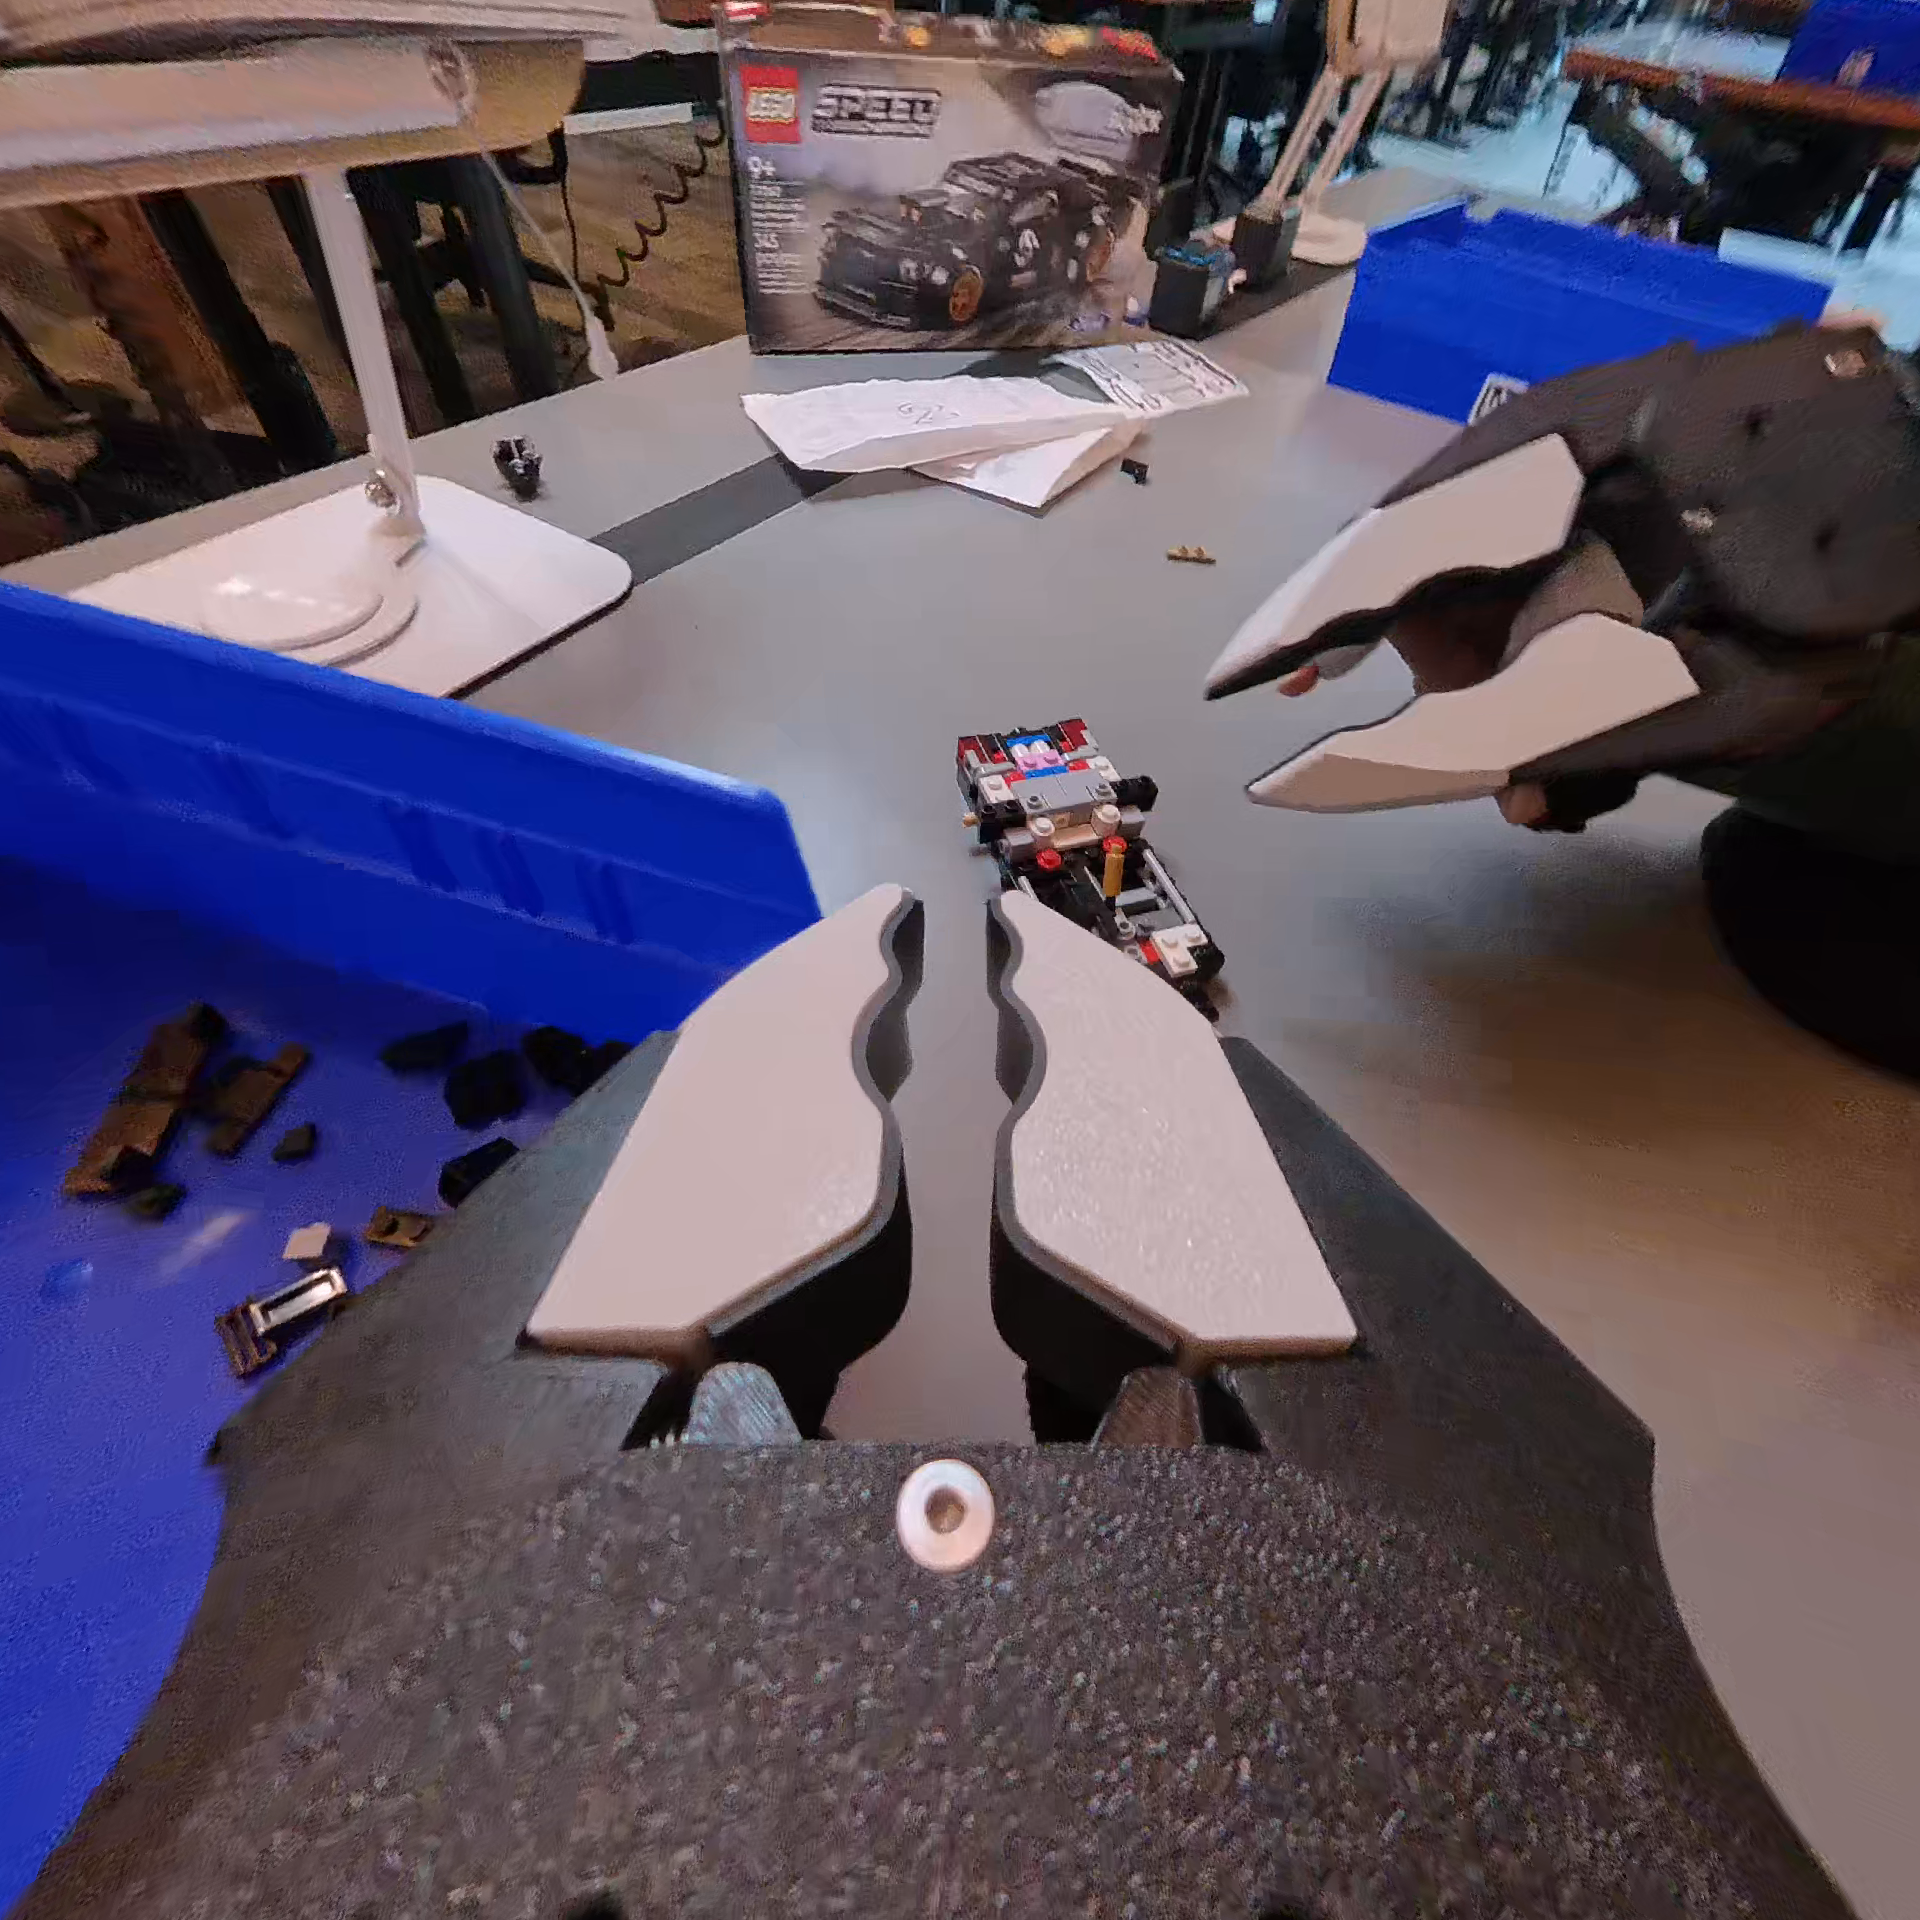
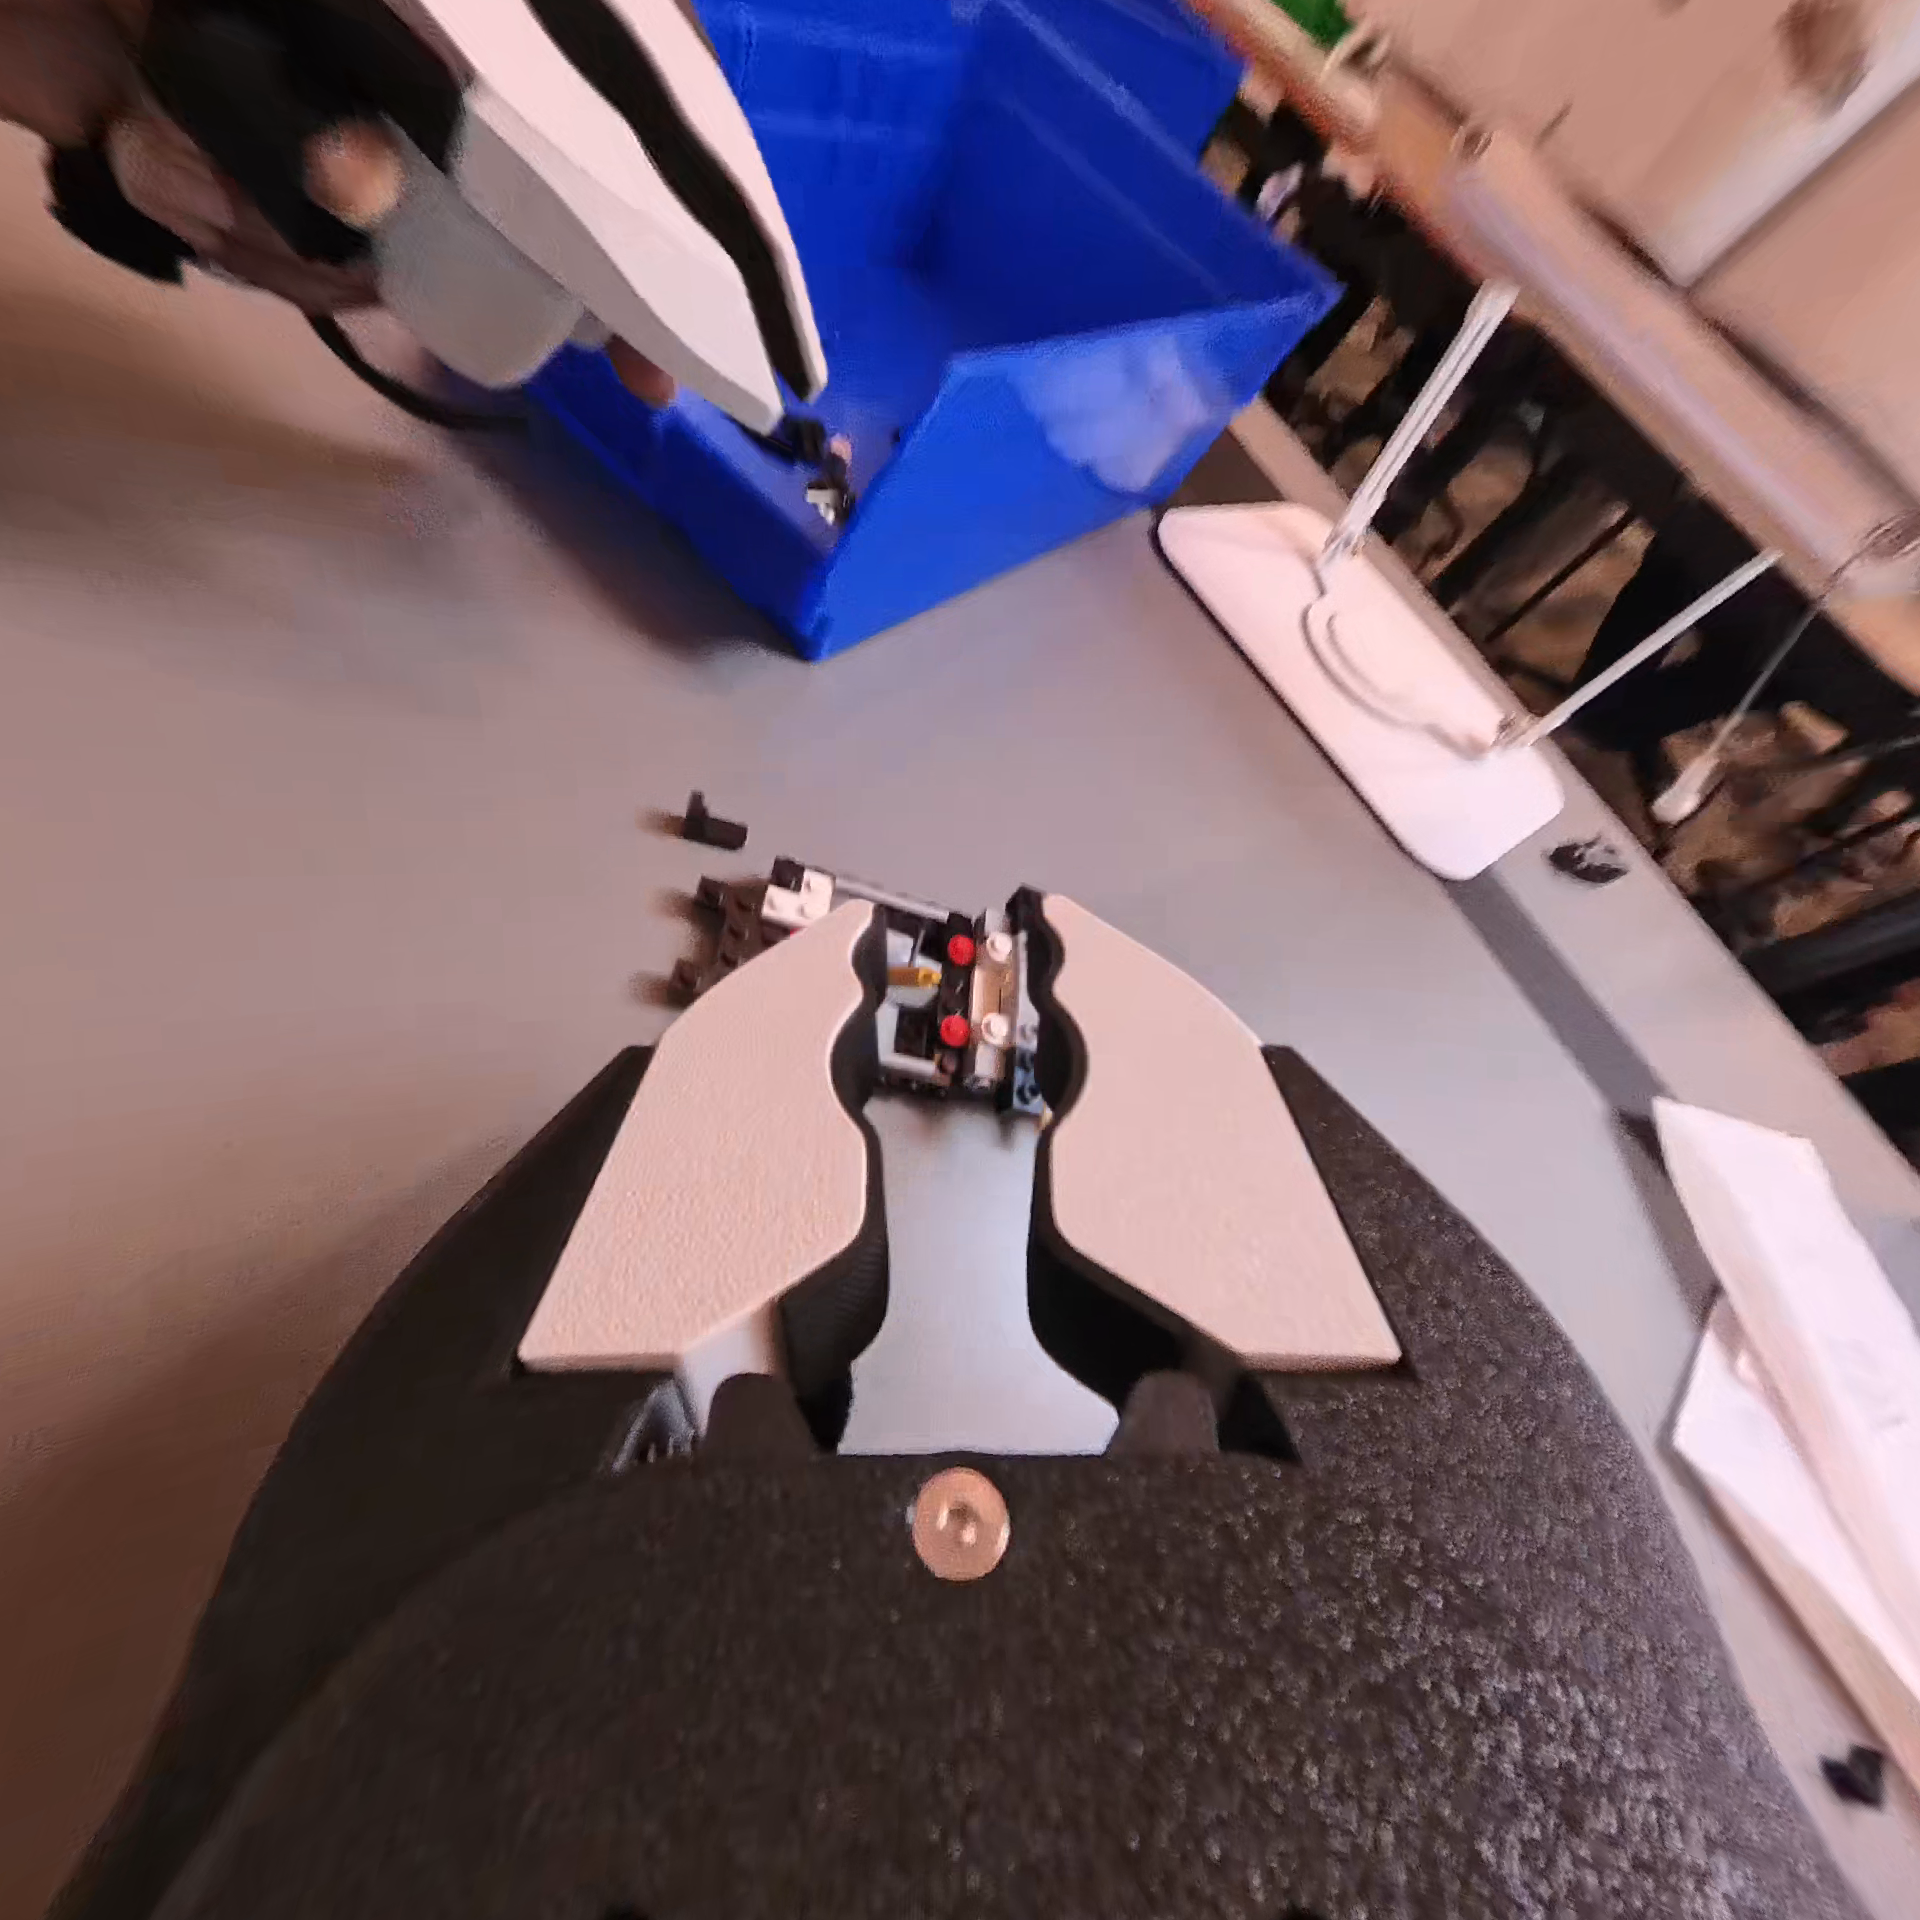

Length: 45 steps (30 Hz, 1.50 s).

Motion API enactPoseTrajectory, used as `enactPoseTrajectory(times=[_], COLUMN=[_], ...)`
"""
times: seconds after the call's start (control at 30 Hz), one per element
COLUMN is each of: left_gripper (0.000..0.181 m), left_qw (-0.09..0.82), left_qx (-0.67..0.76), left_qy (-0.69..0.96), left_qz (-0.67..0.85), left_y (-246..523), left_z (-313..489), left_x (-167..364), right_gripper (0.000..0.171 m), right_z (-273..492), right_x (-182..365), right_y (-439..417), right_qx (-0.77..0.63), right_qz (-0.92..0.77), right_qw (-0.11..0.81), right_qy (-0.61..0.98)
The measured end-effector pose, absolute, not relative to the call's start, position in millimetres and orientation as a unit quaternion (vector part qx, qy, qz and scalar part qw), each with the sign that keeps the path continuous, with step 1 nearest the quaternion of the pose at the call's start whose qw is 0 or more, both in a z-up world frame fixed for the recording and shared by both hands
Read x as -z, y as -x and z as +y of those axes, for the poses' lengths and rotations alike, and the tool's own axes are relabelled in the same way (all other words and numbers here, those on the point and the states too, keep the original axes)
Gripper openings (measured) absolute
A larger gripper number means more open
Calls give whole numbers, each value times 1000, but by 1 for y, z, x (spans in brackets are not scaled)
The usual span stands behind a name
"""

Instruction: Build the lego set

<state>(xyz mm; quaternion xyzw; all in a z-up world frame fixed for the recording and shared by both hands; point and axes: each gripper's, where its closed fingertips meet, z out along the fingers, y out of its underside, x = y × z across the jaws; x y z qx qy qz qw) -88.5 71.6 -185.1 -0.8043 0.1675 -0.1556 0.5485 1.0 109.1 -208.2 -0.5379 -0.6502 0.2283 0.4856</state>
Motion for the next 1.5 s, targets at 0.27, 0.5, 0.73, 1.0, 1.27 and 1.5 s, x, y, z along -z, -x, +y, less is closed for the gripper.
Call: enactPoseTrajectory(times=[0.27,0.5,0.73,1.0,1.27,1.5], left_gripper=[14,13,11,15,33,16], left_qw=[528,522,519,534,614,669], left_qx=[102,81,57,54,47,-59], left_qy=[810,810,808,789,695,613], left_qz=[234,255,273,300,370,416], left_y=[71,70,72,65,33,18], left_z=[68,68,65,61,46,35], left_x=[207,220,225,221,185,161], right_gripper=[33,32,25,25,25,25], right_z=[111,112,116,114,39,17], right_x=[252,263,270,250,176,153], right_y=[14,25,25,20,25,24], right_qx=[-256,-189,-178,-274,-578,-684], right_qz=[-648,-694,-689,-670,-588,-512], right_qw=[334,226,142,173,122,43], right_qy=[635,657,688,668,552,517])
